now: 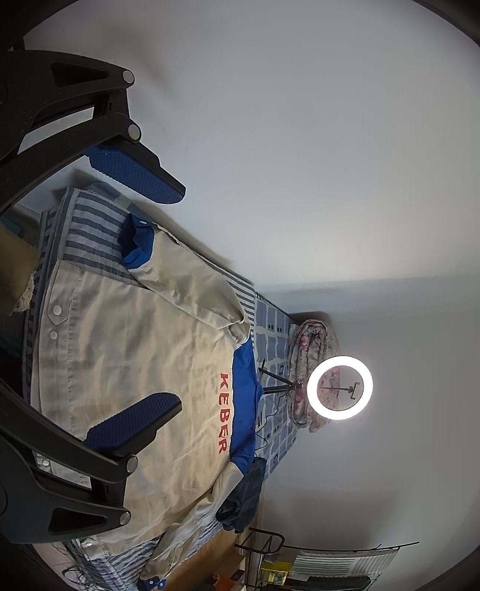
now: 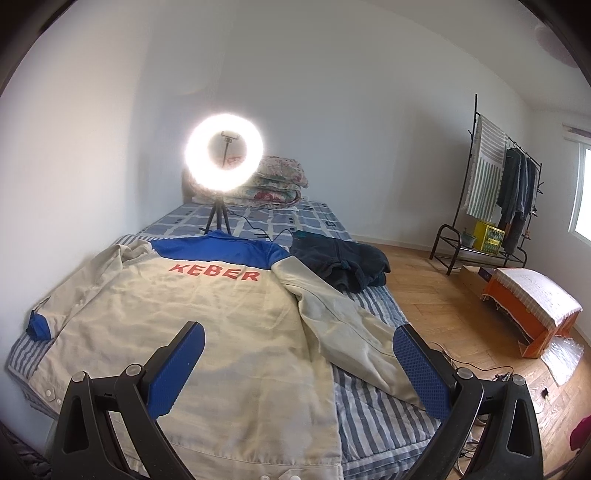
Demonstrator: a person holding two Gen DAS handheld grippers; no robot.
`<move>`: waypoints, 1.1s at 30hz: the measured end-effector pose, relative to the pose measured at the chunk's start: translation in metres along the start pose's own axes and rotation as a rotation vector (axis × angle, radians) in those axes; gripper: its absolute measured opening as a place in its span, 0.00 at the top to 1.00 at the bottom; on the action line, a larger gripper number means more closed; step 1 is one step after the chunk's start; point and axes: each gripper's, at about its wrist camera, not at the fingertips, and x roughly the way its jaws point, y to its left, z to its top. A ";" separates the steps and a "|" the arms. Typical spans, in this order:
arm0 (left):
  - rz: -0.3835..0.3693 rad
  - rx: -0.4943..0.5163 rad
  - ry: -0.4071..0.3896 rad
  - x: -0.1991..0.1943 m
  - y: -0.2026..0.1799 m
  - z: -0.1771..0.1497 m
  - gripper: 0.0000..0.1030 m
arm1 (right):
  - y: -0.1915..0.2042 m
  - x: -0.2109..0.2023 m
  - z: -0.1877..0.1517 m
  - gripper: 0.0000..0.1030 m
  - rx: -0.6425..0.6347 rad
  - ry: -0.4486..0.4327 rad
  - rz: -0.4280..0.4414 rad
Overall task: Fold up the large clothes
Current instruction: 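Move the right tool to the jacket sleeve and grasp its blue cuff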
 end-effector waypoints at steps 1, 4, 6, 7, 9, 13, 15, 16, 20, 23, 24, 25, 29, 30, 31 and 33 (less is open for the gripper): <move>0.003 -0.001 0.002 0.001 0.002 -0.001 0.00 | 0.004 0.001 0.002 0.00 -0.001 -0.003 0.011; 0.008 -0.004 0.009 0.004 0.008 -0.004 0.00 | 0.017 0.002 0.007 0.00 -0.002 -0.021 0.051; 0.017 -0.004 0.011 0.007 0.012 -0.005 0.00 | 0.028 0.002 0.010 0.00 -0.010 -0.042 0.073; 0.022 -0.004 0.012 0.008 0.014 -0.006 0.00 | 0.034 0.002 0.013 0.00 -0.017 -0.054 0.083; 0.030 -0.006 0.017 0.011 0.018 -0.008 0.00 | 0.047 0.003 0.017 0.00 -0.038 -0.075 0.102; 0.045 -0.012 0.030 0.017 0.028 -0.011 0.00 | 0.075 0.007 0.027 0.00 -0.080 -0.106 0.158; 0.055 -0.015 0.036 0.021 0.033 -0.014 0.00 | 0.088 0.010 0.032 0.00 -0.092 -0.114 0.187; 0.058 -0.019 0.040 0.022 0.035 -0.016 0.00 | 0.095 0.012 0.035 0.00 -0.099 -0.117 0.202; 0.065 -0.045 0.060 0.030 0.046 -0.021 0.00 | 0.119 0.022 0.043 0.00 -0.126 -0.125 0.256; 0.076 -0.071 0.069 0.035 0.055 -0.024 0.00 | 0.141 0.027 0.048 0.00 -0.160 -0.128 0.301; 0.078 -0.080 0.074 0.037 0.058 -0.025 0.00 | 0.149 0.029 0.050 0.00 -0.173 -0.129 0.316; 0.076 -0.087 0.078 0.039 0.061 -0.027 0.00 | 0.157 0.031 0.051 0.00 -0.183 -0.129 0.330; 0.087 -0.095 0.075 0.042 0.071 -0.034 0.00 | 0.183 0.040 0.058 0.00 -0.207 -0.120 0.388; 0.089 -0.095 0.073 0.043 0.073 -0.036 0.00 | 0.190 0.042 0.059 0.01 -0.211 -0.117 0.404; 0.095 -0.095 0.072 0.044 0.075 -0.039 0.00 | 0.196 0.045 0.060 0.01 -0.214 -0.114 0.422; 0.101 -0.104 0.076 0.046 0.080 -0.045 0.00 | 0.209 0.050 0.062 0.01 -0.217 -0.103 0.455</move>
